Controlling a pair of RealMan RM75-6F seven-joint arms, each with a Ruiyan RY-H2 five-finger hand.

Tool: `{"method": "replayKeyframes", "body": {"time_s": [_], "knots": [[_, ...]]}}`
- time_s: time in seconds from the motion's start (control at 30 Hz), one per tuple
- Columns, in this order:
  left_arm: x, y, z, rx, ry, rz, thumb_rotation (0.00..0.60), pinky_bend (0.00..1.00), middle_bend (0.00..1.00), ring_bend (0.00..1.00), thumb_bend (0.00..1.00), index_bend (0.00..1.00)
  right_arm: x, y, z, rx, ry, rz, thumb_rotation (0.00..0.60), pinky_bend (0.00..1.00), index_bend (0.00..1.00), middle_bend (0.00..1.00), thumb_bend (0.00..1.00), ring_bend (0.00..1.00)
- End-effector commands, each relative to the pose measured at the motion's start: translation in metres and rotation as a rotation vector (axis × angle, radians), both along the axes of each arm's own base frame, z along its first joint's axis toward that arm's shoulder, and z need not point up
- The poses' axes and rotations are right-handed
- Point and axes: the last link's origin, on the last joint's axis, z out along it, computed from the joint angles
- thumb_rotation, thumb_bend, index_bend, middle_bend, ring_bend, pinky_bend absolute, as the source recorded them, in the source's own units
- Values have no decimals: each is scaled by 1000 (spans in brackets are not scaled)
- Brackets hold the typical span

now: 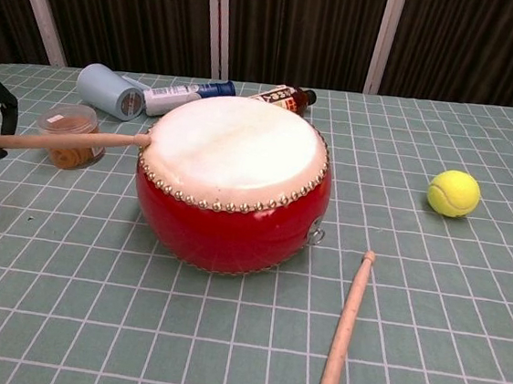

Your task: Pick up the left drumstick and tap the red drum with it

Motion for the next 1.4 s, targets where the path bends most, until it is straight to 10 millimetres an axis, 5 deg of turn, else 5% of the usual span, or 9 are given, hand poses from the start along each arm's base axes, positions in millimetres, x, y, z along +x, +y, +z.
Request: {"method": "replayKeyframes", "body": {"time_s": [0.03, 0.27, 0.7, 0.9, 1.1, 1.23, 1.4], "knots": [[30, -6, 30, 51, -87, -131, 600, 914, 1000, 1000, 547, 748, 0, 1, 0, -2, 3, 3, 600, 80, 0, 0, 349, 0], [35, -30, 44, 75, -166, -240, 600, 908, 1000, 983, 536, 735, -1, 2, 0, 2, 6, -6, 600, 80, 0, 0, 349, 0], [-36, -68, 29, -62, -8, -226, 600, 760, 881, 826, 482, 647, 0, 0, -2, 6, 13, -8, 600, 80, 0, 0, 349, 0], [-49, -67, 20, -86, 35, -192, 600, 683, 680, 639, 382, 564, 0, 0, -2, 5, 13, -9, 600, 81, 0, 0, 349, 0], [-54, -69, 19, -122, 67, -165, 600, 394, 311, 279, 187, 297, -2, 0, -1, 8, 14, -18, 600, 81, 0, 0, 349, 0], [-51, -71, 26, -106, 52, -169, 600, 267, 204, 186, 134, 136, -2, -1, -1, 12, 17, -21, 600, 79, 0, 0, 348, 0], [-49, -76, 41, -44, -3, -173, 600, 167, 108, 90, 129, 71, -2, 0, -1, 13, 19, -21, 600, 79, 0, 0, 348, 0]]}}
